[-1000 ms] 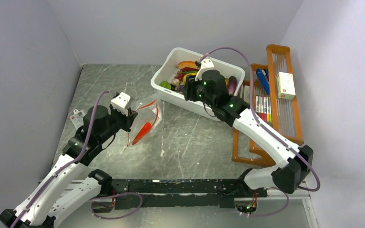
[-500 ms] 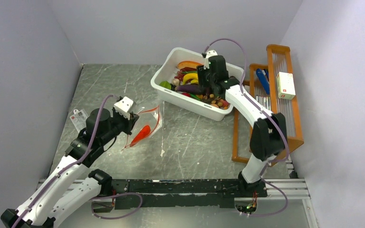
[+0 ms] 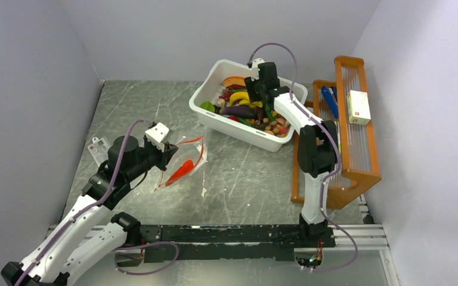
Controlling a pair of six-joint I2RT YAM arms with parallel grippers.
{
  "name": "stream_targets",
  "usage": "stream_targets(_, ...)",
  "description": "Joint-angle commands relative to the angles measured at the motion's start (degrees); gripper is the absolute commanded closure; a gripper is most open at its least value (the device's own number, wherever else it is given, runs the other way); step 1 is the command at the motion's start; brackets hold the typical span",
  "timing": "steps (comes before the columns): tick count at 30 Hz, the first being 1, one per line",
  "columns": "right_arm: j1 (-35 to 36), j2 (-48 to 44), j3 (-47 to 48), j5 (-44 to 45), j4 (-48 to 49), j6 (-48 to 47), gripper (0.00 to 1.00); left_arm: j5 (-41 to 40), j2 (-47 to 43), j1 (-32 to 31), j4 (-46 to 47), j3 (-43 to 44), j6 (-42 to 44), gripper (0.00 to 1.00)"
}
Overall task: Place the food in the zip-top bag and seal the zipper
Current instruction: Pick up the fake fruit from the bin.
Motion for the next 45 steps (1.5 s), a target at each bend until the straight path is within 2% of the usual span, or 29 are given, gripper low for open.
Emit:
stream_targets(1,0.0,4.7,4.6,0.1,-1.7,-5.7,0.52,1.1,-1.7,0.0,2.0,-0.2,0.7,0.93)
stream_targets(5,0.1,7.2,7.8,-3.3,-2.7,-6.9,0.50,0.9,-1.6,0.0,1.4,-0.2,0.8,0.93)
stream_targets(9,0.1,11.5,12.6,-1.9,-6.3,-7.8,0.51,0.8,-1.6,0.0,1.5,-0.2,0.9,0.93)
stream_targets(14,0.1,12.7,12.3,-1.2,-6.7,-10.0,0.51,0.7,-1.5,0.0,1.4,-0.3,1.0,0.93)
stream_targets(20,0.1,10.5,9.9,-1.3,-4.7,-12.5,0.56,0.4,-1.1,0.0,1.3,-0.2,1.1,0.93)
stream_targets(23,0.1,10.7,11.5,-0.7,-5.8,-12.3,0.71,0.3,-1.1,0.0,1.2,-0.1,1.2,0.93)
stream_targets(24,0.1,10.3,11.2,-0.6,-5.6,-12.2,0.73,0.1,-1.3,0.0,1.2,-0.1,1.2,0.93)
stream_targets(41,0.8,1.4,7.5,2.5,-3.6,-8.0,0.78,-1.0,-1.3,0.0,1.0,-0.2,0.8,0.93)
stream_targets(45,2.4,-4.4,2.3,4.6,-0.6,-8.2,0.78,-1.2,-1.2,0.1,0.9,-0.4,0.8,0.93)
